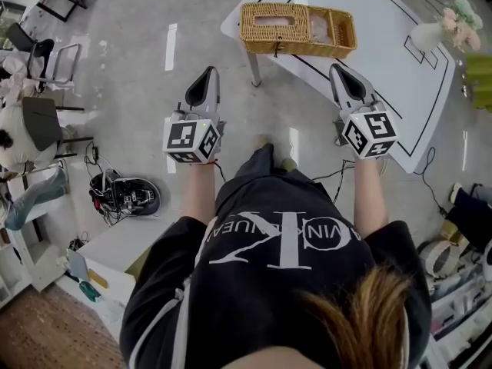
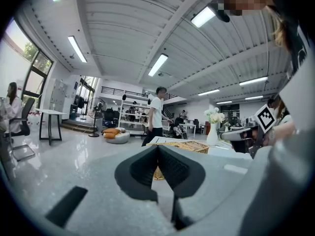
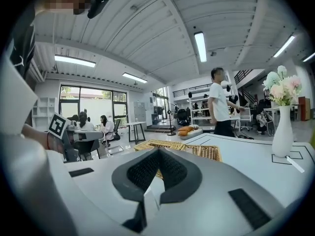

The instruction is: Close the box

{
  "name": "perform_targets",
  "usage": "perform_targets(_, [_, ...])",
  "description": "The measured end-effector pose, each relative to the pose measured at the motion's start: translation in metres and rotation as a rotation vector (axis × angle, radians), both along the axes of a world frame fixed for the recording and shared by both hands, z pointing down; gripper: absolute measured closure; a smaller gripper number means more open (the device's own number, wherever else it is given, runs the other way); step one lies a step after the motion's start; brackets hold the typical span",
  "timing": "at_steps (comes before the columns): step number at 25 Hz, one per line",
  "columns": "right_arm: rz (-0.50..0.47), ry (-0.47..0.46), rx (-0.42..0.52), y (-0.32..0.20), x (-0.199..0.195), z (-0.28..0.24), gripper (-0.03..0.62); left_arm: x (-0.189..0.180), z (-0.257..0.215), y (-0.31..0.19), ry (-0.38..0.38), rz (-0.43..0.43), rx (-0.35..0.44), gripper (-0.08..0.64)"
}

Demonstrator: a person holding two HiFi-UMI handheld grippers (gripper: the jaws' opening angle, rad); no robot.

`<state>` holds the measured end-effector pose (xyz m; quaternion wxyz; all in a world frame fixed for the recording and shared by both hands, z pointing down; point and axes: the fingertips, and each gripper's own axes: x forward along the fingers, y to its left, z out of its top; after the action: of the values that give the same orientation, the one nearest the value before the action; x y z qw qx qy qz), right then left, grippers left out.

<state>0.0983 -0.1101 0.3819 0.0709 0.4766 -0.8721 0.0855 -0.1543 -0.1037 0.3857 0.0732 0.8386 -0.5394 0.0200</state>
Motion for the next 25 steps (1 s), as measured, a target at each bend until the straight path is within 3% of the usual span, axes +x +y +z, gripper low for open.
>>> perform_targets(25, [-0.042,-0.038,0.089,0.075,0.044,-0.026,0.594,0.048,-0.027,0.082,-0.004,-0.059,0.054,0.552])
